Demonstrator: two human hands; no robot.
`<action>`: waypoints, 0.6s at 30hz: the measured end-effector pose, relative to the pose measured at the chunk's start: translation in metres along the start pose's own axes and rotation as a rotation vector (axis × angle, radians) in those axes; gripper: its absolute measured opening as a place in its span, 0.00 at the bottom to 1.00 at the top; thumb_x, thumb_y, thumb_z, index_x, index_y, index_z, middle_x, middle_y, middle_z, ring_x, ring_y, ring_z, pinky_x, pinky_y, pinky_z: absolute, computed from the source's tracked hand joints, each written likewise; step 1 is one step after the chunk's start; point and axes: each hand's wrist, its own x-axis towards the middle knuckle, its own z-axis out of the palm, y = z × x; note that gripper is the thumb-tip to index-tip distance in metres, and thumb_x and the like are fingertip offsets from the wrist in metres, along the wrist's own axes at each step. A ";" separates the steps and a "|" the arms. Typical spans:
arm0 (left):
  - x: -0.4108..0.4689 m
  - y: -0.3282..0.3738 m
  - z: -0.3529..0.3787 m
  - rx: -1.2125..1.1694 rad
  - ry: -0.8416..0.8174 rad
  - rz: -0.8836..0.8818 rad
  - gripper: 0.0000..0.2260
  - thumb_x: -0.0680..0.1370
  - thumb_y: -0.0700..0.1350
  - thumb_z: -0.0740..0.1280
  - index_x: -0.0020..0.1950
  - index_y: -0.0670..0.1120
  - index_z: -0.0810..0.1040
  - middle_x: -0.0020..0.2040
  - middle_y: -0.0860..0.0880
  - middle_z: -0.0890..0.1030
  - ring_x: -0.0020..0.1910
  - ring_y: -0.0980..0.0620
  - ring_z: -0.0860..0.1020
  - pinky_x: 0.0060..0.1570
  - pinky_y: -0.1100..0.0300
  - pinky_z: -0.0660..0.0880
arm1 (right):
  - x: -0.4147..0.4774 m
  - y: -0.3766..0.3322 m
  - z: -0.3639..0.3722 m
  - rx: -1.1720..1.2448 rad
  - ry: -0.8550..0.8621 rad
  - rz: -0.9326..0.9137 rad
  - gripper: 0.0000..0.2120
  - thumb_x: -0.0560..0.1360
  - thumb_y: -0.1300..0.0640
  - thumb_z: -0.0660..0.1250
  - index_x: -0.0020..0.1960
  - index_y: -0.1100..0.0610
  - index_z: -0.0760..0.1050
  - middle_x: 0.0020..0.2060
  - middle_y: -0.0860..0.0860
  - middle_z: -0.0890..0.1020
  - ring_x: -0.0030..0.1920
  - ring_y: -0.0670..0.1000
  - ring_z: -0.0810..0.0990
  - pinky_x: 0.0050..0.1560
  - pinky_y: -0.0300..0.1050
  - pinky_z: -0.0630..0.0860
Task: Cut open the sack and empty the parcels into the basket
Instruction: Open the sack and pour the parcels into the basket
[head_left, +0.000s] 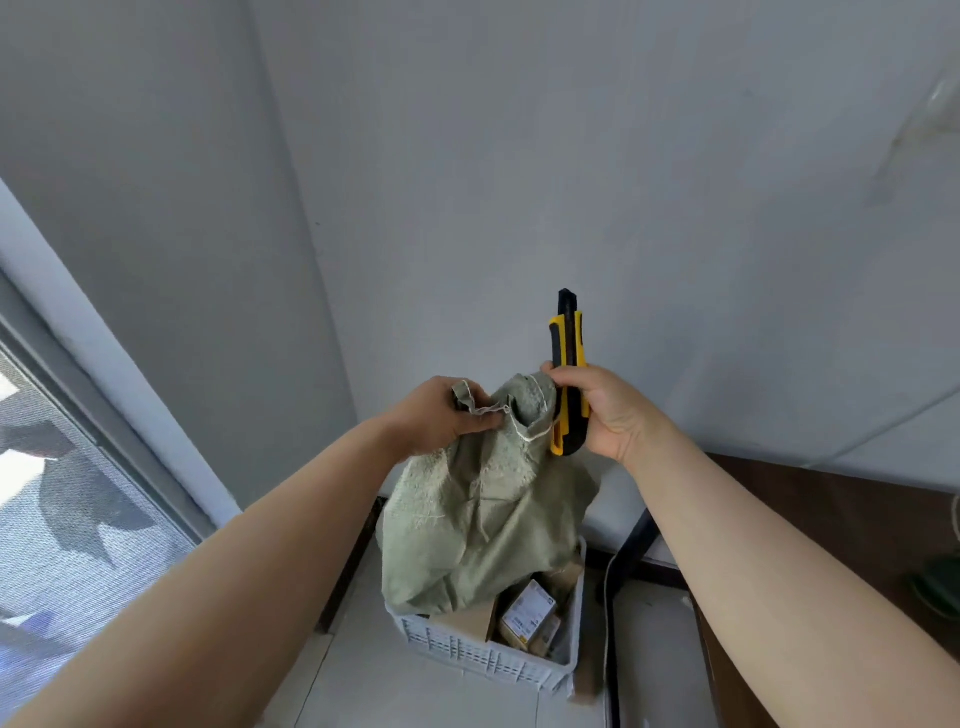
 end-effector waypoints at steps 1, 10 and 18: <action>-0.008 0.000 -0.006 -0.002 0.044 0.010 0.05 0.72 0.48 0.73 0.40 0.49 0.80 0.35 0.52 0.79 0.37 0.55 0.76 0.38 0.64 0.73 | -0.005 0.000 0.005 -0.010 0.028 -0.012 0.11 0.76 0.66 0.62 0.36 0.55 0.71 0.30 0.51 0.75 0.32 0.50 0.77 0.40 0.46 0.74; -0.097 -0.006 -0.051 -0.237 0.143 -0.133 0.17 0.72 0.57 0.65 0.49 0.44 0.80 0.50 0.35 0.83 0.49 0.38 0.83 0.55 0.36 0.76 | -0.064 0.048 0.051 -0.302 0.164 -0.022 0.10 0.65 0.63 0.76 0.40 0.57 0.76 0.44 0.57 0.80 0.51 0.59 0.78 0.66 0.60 0.70; -0.147 -0.014 -0.066 -0.407 0.235 -0.150 0.13 0.77 0.46 0.60 0.51 0.40 0.79 0.48 0.39 0.84 0.48 0.39 0.83 0.53 0.42 0.79 | -0.110 0.103 0.088 -0.421 0.328 -0.047 0.12 0.68 0.70 0.72 0.43 0.58 0.74 0.38 0.54 0.75 0.43 0.54 0.75 0.45 0.47 0.73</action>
